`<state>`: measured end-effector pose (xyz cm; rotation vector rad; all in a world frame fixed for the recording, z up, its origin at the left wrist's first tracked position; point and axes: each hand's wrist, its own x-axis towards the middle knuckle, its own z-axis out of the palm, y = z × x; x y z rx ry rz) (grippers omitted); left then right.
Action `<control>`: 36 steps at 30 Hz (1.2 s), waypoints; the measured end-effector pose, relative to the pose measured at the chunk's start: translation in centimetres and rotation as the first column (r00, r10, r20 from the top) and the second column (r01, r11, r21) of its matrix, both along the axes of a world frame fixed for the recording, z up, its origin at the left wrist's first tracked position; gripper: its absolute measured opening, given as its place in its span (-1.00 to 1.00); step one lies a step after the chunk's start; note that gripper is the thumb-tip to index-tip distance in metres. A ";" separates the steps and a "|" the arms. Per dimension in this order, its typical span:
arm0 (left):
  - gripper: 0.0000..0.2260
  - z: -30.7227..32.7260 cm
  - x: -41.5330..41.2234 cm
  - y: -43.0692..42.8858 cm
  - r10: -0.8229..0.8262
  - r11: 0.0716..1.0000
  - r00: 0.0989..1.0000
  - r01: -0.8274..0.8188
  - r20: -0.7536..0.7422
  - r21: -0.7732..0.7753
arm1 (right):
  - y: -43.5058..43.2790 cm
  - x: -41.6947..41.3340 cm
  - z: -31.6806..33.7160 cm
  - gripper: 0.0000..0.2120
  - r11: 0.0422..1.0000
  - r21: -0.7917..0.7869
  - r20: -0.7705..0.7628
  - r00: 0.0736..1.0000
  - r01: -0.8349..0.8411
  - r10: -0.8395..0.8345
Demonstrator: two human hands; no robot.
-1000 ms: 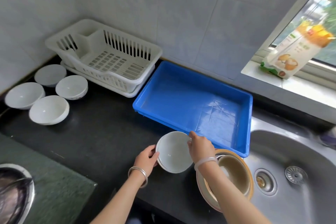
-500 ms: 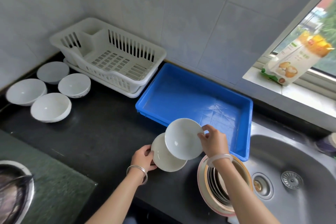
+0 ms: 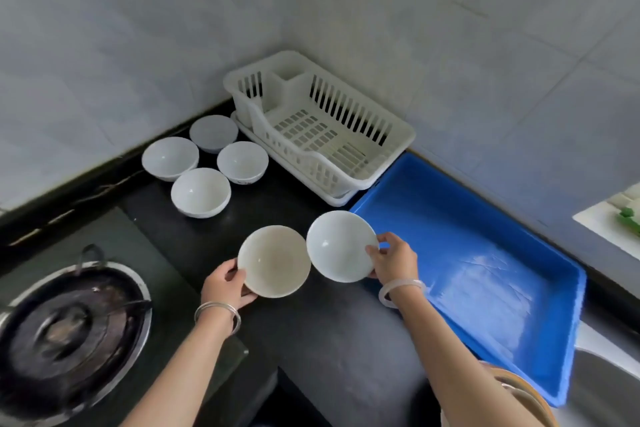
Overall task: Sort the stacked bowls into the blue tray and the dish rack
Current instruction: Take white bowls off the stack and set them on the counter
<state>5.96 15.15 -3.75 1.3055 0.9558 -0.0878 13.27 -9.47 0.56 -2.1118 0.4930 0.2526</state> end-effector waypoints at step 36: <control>-0.69 -2.5 3.4 6.3 0.355 0.930 0.935 -0.355 -0.023 -0.098 | 14.2 11.4 -8.1 -0.88 0.890 0.391 -0.285 0.950 0.235 -0.126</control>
